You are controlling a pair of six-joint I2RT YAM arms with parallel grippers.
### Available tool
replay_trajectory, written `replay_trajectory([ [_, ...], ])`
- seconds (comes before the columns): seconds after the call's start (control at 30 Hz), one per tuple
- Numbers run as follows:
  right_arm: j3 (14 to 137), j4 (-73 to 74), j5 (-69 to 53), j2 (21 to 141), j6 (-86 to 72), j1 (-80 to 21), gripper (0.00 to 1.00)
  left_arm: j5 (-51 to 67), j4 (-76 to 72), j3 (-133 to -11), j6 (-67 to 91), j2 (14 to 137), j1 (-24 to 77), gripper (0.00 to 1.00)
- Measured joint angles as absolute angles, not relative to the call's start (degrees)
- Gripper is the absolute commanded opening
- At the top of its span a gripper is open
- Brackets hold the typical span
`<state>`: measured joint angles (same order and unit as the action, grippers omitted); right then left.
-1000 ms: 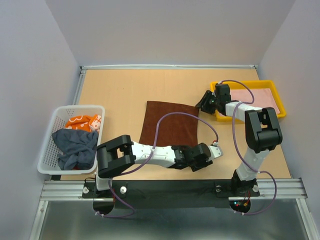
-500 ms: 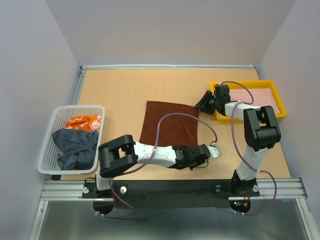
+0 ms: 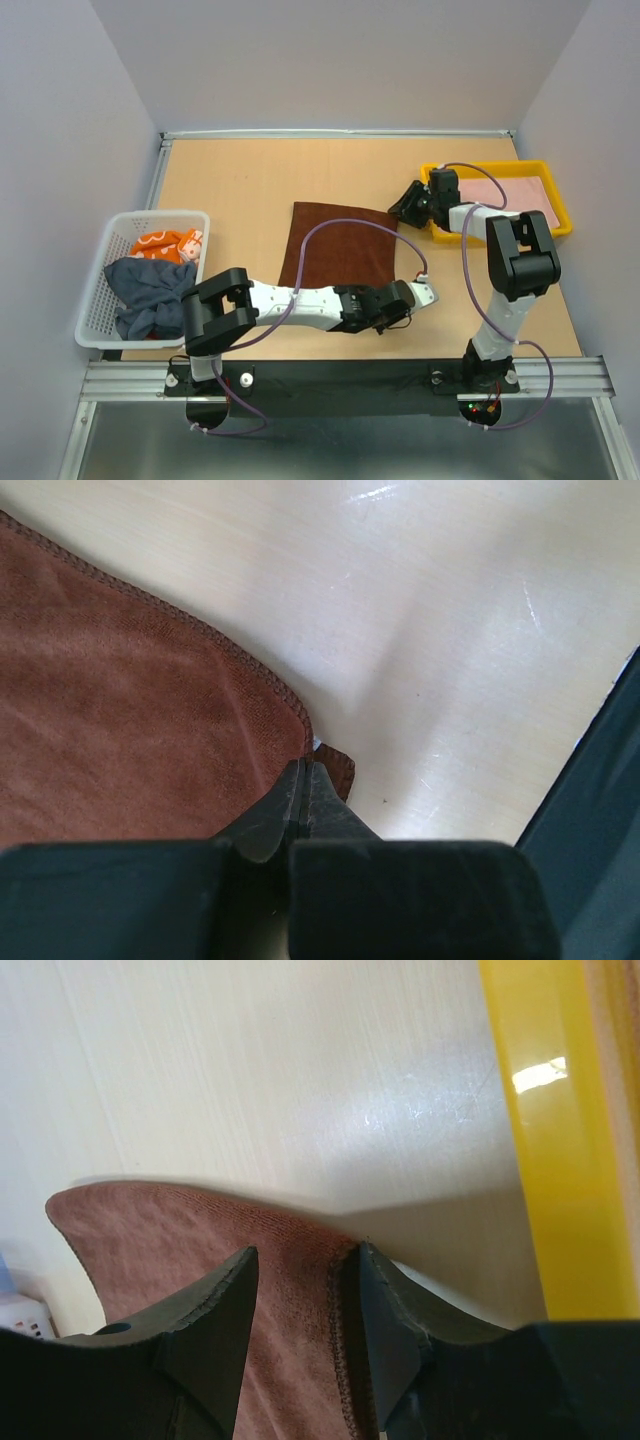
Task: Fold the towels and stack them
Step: Fold the towel
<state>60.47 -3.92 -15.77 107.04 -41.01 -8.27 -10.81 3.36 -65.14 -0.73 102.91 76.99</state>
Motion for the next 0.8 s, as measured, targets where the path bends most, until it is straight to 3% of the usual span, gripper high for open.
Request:
replay_trajectory([
  [0.8, 56.4, -7.3, -18.0, 105.0, -43.8, -8.3, 0.51, -11.1, 4.6, -65.1, 2.0, 102.3, 77.0, 0.0],
])
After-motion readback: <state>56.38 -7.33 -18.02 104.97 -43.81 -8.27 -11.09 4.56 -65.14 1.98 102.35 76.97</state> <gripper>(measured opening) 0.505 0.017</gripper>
